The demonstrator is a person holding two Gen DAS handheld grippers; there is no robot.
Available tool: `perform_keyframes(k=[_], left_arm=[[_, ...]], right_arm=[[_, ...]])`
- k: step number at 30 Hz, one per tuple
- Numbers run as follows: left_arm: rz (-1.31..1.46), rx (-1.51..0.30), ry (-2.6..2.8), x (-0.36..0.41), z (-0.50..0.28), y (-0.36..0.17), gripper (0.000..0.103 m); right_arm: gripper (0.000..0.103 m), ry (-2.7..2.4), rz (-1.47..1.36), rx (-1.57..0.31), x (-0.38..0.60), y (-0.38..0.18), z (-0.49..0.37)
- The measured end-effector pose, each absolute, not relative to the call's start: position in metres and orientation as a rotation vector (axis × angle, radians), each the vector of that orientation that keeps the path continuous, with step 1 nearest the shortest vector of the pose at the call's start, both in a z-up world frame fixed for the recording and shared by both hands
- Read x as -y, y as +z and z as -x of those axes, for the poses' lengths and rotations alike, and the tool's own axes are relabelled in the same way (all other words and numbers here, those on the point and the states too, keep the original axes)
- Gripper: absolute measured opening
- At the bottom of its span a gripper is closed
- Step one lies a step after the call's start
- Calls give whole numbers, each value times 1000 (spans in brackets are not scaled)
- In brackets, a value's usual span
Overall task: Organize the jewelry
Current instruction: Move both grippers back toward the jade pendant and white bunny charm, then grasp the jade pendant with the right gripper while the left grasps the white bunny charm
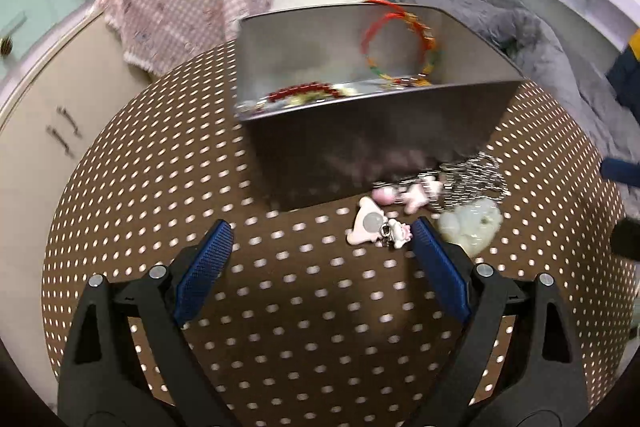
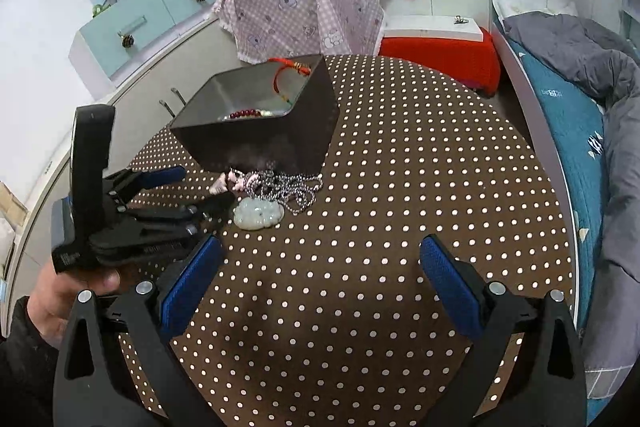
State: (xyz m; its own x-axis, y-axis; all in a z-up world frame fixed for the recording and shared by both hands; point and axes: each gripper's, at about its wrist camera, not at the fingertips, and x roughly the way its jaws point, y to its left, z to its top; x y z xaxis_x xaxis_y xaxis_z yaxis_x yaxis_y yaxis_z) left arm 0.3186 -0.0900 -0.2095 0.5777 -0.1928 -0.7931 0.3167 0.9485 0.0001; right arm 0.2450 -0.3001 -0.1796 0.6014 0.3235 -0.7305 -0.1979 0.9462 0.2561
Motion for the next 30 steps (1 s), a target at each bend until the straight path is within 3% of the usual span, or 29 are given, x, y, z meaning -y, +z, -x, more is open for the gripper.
perform_keyframes(k=[9,10,15,17,19,23,26,29,30], left_arm=[[-175,-894,-312,88,-324,-209,88],[-178,-901,-325,91,-325,-210,85],[-170,-882,-373,95,-324,-208,37],[-143,-883,-394,89,-321,-207,26],[-119,-886,-402,82,-318,-207,23],[-108,-885,-404,75,-312,-207,22],[-120,-884,-394,75,-313,-207,25],[-162,-868,-320,81,-315,-206,69],[-149,-878,-321,80,-319,-207,69]], right_arm=[[96,333,-126,-899,285,-191,-251],[96,334,-120,-899,283,-191,-251],[95,337,-120,-901,276,-195,-253],[92,350,-113,-901,267,-196,-255],[84,362,-90,-907,256,-198,-257],[61,362,-62,-924,235,-206,-271],[58,349,-35,-923,223,-209,-279],[52,318,1,-919,213,-211,-285],[50,309,3,-917,212,-211,-287]])
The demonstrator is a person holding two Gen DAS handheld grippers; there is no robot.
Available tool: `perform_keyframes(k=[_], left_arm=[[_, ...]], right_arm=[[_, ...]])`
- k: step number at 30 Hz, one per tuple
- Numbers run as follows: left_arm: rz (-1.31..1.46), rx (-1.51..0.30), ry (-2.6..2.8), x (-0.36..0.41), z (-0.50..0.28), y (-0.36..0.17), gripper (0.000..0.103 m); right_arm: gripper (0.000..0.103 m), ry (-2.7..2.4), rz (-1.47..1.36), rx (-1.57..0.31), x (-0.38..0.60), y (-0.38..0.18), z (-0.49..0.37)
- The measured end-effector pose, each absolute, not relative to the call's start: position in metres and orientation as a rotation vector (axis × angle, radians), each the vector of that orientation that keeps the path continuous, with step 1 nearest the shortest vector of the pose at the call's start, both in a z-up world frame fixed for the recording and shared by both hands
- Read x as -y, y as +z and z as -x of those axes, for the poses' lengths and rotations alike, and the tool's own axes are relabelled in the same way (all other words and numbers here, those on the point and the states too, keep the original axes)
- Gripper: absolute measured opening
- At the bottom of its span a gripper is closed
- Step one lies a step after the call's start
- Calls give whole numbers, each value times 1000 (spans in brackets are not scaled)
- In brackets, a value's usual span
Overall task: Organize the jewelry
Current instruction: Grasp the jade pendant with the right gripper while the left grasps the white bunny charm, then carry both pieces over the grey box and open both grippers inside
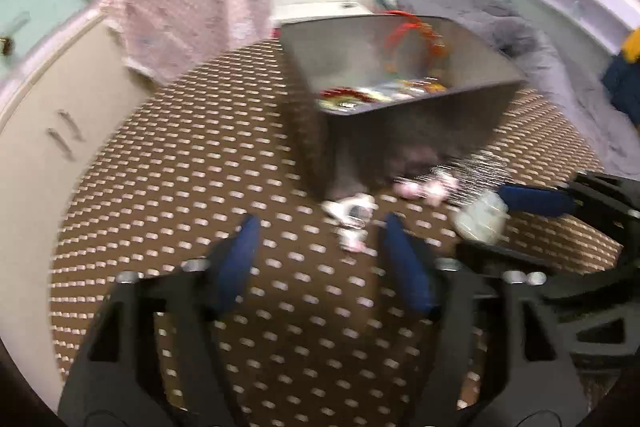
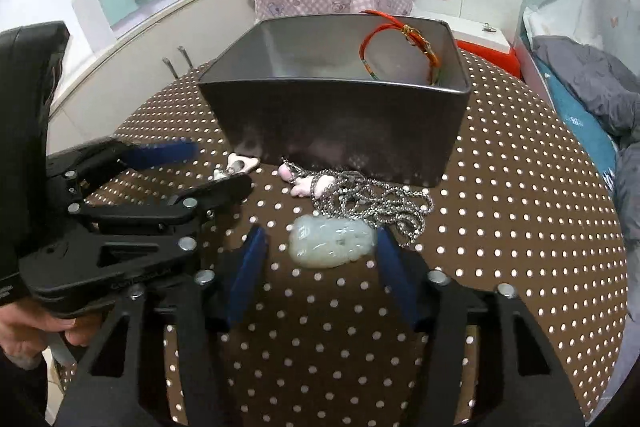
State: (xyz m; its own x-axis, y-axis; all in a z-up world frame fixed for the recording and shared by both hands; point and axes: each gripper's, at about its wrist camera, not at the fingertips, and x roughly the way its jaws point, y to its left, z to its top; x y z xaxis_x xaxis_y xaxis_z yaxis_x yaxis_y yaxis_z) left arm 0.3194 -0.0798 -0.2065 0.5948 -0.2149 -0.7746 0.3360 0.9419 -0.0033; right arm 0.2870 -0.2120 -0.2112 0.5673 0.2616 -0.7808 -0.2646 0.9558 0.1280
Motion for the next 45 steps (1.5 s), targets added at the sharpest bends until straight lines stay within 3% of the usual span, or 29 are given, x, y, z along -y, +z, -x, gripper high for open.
perform_keyframes(k=[3,4,6,8,25,45], left_arm=[[-106,-889,-354,77,-327,-208,66],[-109,-888,-363,78,-328,-208,58],[-128,-881,-375,80,-328,-207,31],[-125,-880,-394,80,-331,-206,22],[-29,-837,-403,33,-290,-192,22],[-41,-542,-461,49,-303,-64,22]], right_arm=[[42,279,58,-905,204,-213,-287],[42,277,86,-900,200,-214,-285],[41,286,88,-900,200,-215,-283],[41,293,86,-899,202,-215,-279],[41,348,38,-851,224,-187,-246],[41,405,-21,-600,263,-58,-276]])
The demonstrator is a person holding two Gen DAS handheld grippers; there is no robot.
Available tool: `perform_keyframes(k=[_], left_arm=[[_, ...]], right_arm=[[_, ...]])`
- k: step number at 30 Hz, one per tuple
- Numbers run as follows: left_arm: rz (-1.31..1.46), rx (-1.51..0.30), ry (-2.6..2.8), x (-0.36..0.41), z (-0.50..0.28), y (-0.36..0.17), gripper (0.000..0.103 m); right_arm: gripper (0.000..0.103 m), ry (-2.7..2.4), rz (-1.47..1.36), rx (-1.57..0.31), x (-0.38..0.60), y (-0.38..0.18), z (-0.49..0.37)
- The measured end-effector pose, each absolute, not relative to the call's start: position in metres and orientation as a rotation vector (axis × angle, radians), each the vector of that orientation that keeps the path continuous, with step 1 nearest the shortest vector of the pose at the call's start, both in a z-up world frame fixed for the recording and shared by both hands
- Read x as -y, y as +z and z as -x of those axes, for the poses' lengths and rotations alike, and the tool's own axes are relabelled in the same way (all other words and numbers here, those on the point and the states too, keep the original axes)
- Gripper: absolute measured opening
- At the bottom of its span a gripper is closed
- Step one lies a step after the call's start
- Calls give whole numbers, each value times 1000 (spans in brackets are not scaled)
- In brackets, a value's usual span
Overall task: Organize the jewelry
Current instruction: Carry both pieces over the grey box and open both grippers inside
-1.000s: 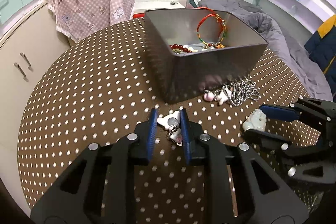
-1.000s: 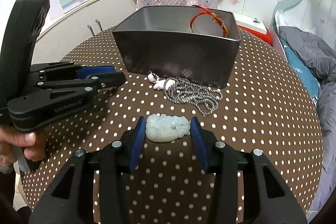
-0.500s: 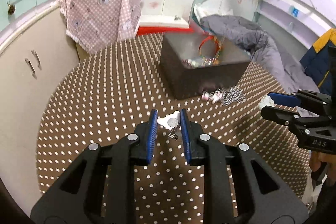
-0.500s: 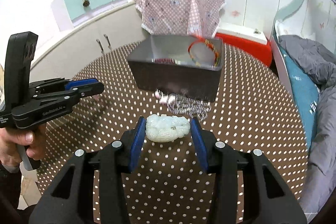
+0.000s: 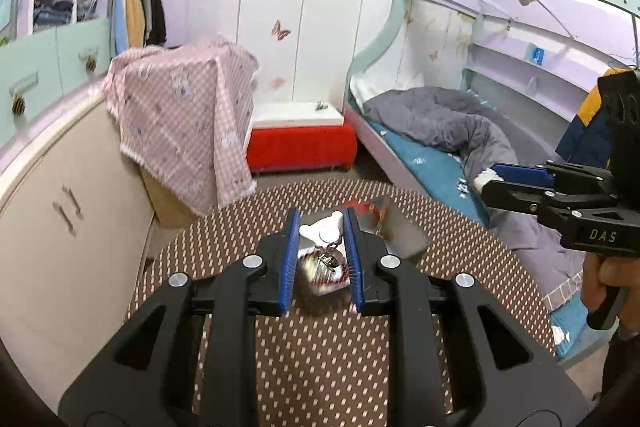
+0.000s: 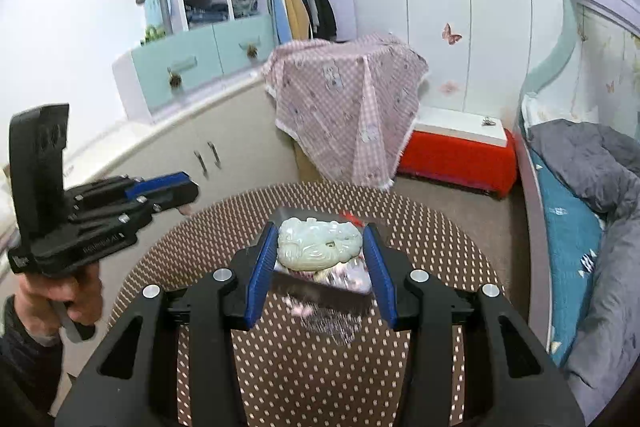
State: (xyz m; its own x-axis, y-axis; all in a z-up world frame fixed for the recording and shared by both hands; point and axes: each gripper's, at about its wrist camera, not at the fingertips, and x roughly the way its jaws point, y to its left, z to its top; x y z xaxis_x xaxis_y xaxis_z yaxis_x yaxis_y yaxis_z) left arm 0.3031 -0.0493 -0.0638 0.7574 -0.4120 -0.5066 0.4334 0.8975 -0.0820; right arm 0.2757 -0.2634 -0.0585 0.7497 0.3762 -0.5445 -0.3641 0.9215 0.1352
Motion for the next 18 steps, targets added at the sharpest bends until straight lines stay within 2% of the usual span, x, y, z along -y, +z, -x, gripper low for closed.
perform_keyframes(k=[8,18], left_arm=[[-48,-548,-495,74,-328,-54,22],[-75,-610,-512,91,-354,-69,23]], right_arm=[[41,443,-58,-609,265,-50,-306],[41,454,-122,-684,264,-71,-343]])
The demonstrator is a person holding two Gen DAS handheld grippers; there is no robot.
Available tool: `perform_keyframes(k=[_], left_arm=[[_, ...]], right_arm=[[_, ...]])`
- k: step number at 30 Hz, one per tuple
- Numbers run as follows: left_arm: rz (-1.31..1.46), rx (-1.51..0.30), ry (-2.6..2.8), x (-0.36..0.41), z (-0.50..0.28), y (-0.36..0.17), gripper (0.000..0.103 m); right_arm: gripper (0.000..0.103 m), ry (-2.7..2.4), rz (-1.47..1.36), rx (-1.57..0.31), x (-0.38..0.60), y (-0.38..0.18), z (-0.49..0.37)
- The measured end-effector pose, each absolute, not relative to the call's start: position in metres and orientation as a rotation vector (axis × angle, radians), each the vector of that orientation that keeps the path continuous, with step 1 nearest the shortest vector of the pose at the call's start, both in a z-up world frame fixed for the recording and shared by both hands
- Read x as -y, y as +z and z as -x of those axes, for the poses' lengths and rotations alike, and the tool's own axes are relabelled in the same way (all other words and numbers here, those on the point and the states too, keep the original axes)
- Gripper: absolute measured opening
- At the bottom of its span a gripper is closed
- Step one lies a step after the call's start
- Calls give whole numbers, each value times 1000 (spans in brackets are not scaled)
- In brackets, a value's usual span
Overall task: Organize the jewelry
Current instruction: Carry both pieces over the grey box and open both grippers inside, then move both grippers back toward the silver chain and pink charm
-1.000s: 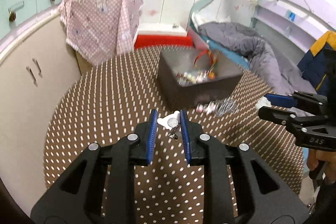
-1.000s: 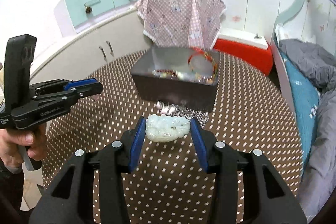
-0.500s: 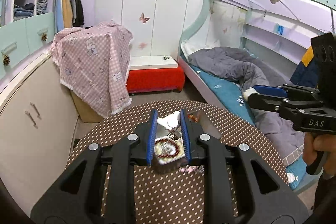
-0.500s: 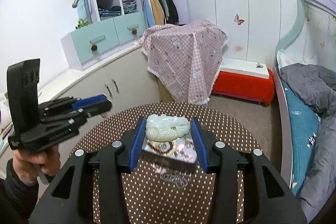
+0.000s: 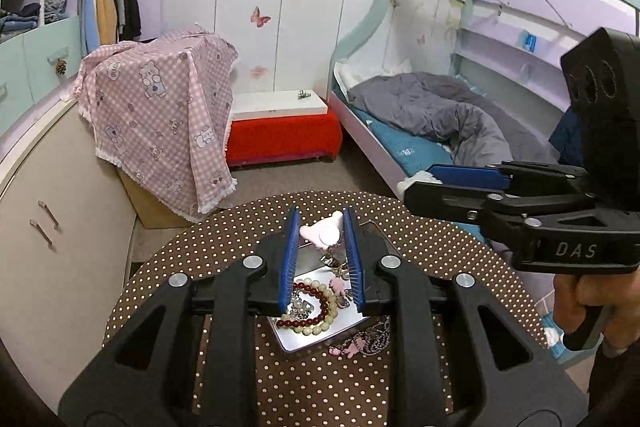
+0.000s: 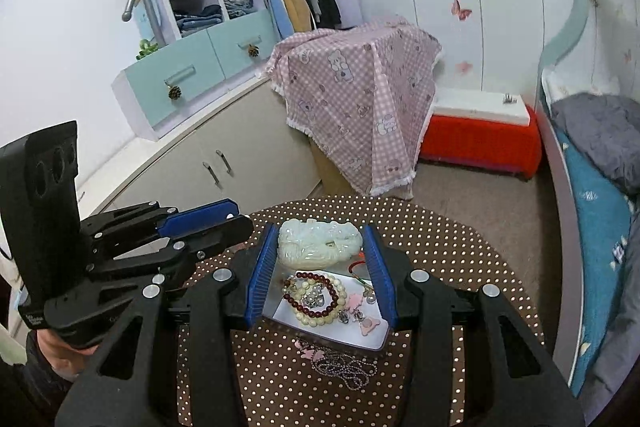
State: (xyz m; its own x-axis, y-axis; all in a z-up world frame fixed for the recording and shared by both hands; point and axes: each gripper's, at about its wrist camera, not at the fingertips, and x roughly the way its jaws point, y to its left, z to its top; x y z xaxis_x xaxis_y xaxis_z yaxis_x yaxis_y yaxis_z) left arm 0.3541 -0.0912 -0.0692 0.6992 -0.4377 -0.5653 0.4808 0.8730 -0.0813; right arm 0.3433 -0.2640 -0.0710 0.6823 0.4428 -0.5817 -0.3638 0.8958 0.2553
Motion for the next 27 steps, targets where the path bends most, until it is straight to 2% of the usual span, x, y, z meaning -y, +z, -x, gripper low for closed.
perform_keyframes(k=[1,2,3,4,5,6,9,27], left_arm=[[-80,-614,-507,92,-356,-72,23],[-83,-620,-501,92,-357,-74,23],[-82,-626,-497,91,-359,-75,33],[-76,-630,-481,89,-361,-77,49],[-72,-618,-465,86,-361,-76,79],[-69,-594,-441,84,-359,-75,86],[-71,-583,-408,77,-359,-75,86],[10,-520,-292,36,-306,-78,91]], right_arm=[[43,449,-136,-691,265,-74,-346],[51,447,-148,-690,267,-75,-346],[59,446,-163,-690,269,-75,-347],[71,442,-180,-685,271,-76,-348],[79,436,-188,-679,274,-75,-348],[82,431,-194,-676,275,-74,-349],[95,416,-211,-661,282,-73,-346],[95,341,-200,-636,302,-83,-301]])
